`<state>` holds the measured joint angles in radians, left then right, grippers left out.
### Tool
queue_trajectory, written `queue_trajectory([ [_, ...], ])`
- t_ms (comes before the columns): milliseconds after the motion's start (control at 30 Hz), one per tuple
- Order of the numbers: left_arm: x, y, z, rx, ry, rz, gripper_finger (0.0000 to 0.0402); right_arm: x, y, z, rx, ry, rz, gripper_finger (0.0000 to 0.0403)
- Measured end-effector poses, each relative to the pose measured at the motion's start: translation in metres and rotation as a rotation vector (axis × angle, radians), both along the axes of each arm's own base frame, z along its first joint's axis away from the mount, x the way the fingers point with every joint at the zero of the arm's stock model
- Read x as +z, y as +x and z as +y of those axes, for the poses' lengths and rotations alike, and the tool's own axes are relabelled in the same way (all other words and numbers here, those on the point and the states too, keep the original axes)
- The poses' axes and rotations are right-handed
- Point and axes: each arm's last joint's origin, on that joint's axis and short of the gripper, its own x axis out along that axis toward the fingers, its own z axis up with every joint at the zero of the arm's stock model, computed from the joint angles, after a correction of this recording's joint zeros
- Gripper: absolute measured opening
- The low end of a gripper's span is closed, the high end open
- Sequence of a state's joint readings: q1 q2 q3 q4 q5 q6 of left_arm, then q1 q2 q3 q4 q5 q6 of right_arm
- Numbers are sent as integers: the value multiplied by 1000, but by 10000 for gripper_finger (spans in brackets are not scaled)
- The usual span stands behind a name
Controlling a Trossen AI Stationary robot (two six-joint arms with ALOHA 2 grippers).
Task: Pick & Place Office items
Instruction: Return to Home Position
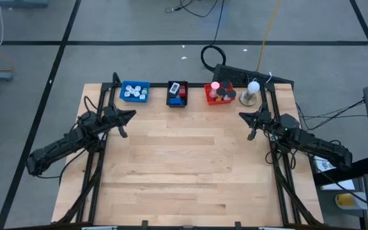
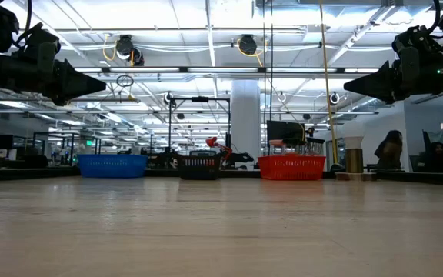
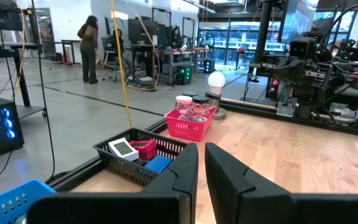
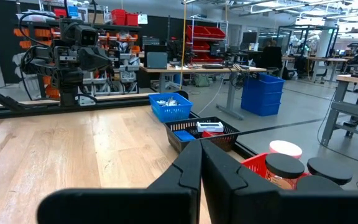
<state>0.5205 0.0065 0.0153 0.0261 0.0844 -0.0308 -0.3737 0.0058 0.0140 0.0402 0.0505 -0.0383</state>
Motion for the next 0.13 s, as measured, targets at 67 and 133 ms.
queue_trajectory([
  [67, 0, 0, 0, 0, 0, 0, 37, 0, 0, 0, 0, 0, 0, 0],
  [133, 0, 0, 0, 0, 0, 0, 37, 0, 0, 0, 0, 0, 0, 0],
])
